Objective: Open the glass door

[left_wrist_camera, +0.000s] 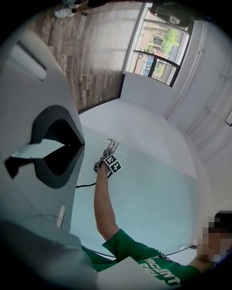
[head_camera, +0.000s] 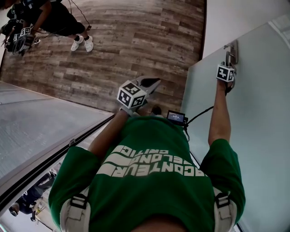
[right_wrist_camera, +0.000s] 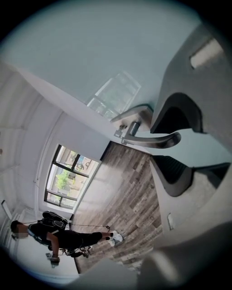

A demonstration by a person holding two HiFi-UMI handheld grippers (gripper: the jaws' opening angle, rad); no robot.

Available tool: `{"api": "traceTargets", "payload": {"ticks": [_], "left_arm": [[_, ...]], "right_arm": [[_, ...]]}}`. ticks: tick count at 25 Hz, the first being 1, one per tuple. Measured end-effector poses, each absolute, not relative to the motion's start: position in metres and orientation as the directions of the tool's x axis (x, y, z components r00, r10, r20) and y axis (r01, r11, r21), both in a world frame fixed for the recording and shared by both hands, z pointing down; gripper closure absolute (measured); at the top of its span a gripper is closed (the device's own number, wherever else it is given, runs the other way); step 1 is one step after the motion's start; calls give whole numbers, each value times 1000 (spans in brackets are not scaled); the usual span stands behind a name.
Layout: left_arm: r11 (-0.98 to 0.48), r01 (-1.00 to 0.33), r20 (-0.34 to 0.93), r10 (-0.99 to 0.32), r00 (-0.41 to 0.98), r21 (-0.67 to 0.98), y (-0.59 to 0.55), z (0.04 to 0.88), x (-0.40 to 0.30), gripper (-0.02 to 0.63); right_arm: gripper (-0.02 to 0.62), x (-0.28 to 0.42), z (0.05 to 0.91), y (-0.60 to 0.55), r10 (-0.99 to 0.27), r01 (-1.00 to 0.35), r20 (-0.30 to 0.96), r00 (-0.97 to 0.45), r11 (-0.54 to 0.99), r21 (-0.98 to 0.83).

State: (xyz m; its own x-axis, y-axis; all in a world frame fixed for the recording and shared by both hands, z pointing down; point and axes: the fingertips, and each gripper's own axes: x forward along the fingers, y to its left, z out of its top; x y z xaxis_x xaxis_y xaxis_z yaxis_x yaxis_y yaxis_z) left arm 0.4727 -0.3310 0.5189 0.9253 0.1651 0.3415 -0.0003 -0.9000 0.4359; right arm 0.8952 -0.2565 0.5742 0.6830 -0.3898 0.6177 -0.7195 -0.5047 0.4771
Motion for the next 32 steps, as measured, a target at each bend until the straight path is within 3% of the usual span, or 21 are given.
{"api": "traceTargets", "payload": {"ticks": [13, 27, 32], "left_arm": [[-903, -32, 329, 124, 936, 429, -333, 514, 453, 589], [-903, -85, 319, 60, 946, 421, -345, 503, 415, 589], [-902, -110, 321, 34, 946, 418, -348, 501, 407, 589]], "right_arm": [[460, 844, 509, -253, -545, -713, 460, 700, -515, 476], [588, 707, 466, -276, -741, -818, 415, 528, -313, 482], [601, 662, 460, -284, -800, -870, 415, 433, -250, 425]]}}
